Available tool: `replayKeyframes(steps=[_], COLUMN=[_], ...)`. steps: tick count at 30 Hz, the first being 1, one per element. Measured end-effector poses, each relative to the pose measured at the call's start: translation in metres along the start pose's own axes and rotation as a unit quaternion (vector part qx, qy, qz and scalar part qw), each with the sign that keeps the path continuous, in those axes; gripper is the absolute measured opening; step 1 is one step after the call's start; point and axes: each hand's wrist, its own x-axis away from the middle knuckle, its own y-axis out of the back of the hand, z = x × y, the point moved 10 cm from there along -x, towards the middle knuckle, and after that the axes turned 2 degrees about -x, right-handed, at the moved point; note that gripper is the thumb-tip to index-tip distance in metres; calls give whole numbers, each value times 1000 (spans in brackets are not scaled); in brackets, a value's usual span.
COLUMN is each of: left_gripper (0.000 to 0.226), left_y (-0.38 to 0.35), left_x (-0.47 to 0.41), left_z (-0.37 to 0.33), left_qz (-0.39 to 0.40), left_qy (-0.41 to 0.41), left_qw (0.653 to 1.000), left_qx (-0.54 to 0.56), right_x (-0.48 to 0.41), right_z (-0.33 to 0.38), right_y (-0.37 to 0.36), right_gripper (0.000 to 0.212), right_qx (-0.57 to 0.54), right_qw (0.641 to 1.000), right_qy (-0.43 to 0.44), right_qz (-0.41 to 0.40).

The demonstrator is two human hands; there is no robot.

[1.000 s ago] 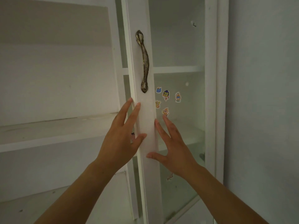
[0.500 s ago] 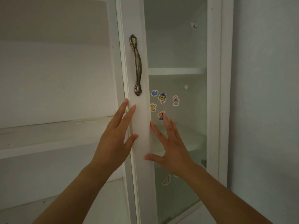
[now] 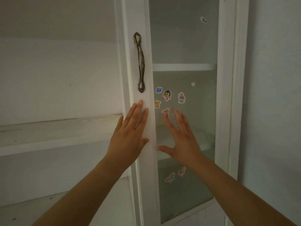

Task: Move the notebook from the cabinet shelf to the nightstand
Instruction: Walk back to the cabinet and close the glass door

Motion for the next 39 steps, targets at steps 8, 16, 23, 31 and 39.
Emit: replayKeyframes(steps=[8, 16, 23, 31, 39], left_gripper=[100, 95, 100, 114, 126], left_y=[-5, -7, -2, -11, -13], left_x=[-2, -2, -6, -14, -13], left_z=[3, 3, -13, -24, -19], left_qz=[-14, -13, -16, 23, 54], left_qy=[-8, -17, -2, 45, 49], left_qw=[999, 997, 994, 983, 978], left_qx=[-35, -71, -105, -177, -197], right_x=[-11, -10, -10, -13, -15], right_z=[-11, -16, -22, -31, -34], right_y=[-3, -5, 3, 7, 3], right_gripper=[116, 112, 114, 114, 115], right_qx=[21, 49, 66, 61, 42], right_qw=[1000, 999, 997, 996, 996], right_qy=[10, 5, 39, 65, 77], right_qz=[20, 5, 26, 18, 13])
